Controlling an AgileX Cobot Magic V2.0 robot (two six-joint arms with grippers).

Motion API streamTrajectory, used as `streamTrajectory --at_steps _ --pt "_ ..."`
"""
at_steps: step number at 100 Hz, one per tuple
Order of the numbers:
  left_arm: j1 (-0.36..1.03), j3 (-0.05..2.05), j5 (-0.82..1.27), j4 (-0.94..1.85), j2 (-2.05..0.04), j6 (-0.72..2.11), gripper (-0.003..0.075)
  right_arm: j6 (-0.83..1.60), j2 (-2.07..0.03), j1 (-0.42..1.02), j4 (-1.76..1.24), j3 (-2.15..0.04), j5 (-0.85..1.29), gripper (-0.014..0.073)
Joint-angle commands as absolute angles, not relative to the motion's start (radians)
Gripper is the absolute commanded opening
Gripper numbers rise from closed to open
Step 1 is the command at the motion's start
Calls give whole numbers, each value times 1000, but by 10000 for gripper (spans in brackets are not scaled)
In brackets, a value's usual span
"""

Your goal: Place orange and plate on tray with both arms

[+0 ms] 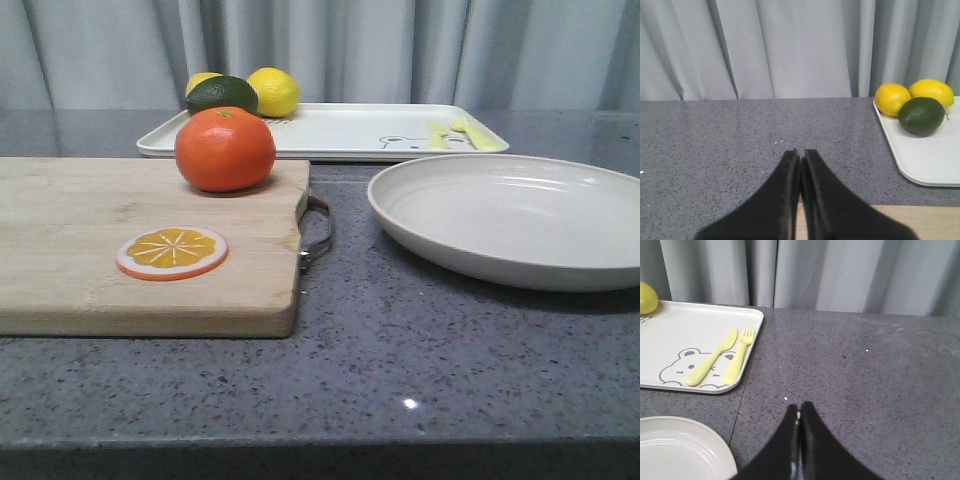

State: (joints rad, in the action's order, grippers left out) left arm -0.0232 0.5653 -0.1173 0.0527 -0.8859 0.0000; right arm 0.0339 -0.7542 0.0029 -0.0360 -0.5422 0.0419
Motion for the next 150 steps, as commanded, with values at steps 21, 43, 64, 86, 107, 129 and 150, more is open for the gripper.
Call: streamTrajectory --at_steps 21,43,64,86,107,129,150 --pt "-22 600 -204 62 -895 0 368 40 -755 2 -37 -580 -25 -67" --pt "-1 621 -188 70 -895 0 609 40 -755 2 -37 -580 -25 -67" --pt "106 740 -13 89 -951 0 620 40 -755 2 -37 -580 -25 -67" --pt "262 925 182 134 -1126 0 620 40 -755 2 -37 -580 -25 -67" --pt "386 1136 383 185 -1325 0 620 40 -755 2 -37 -580 -25 -67" --pt "454 1366 603 234 -1518 0 620 40 -755 2 -38 -580 -25 -67" --pt "480 1507 744 251 -1635 0 620 40 -755 2 -38 -580 -25 -67"
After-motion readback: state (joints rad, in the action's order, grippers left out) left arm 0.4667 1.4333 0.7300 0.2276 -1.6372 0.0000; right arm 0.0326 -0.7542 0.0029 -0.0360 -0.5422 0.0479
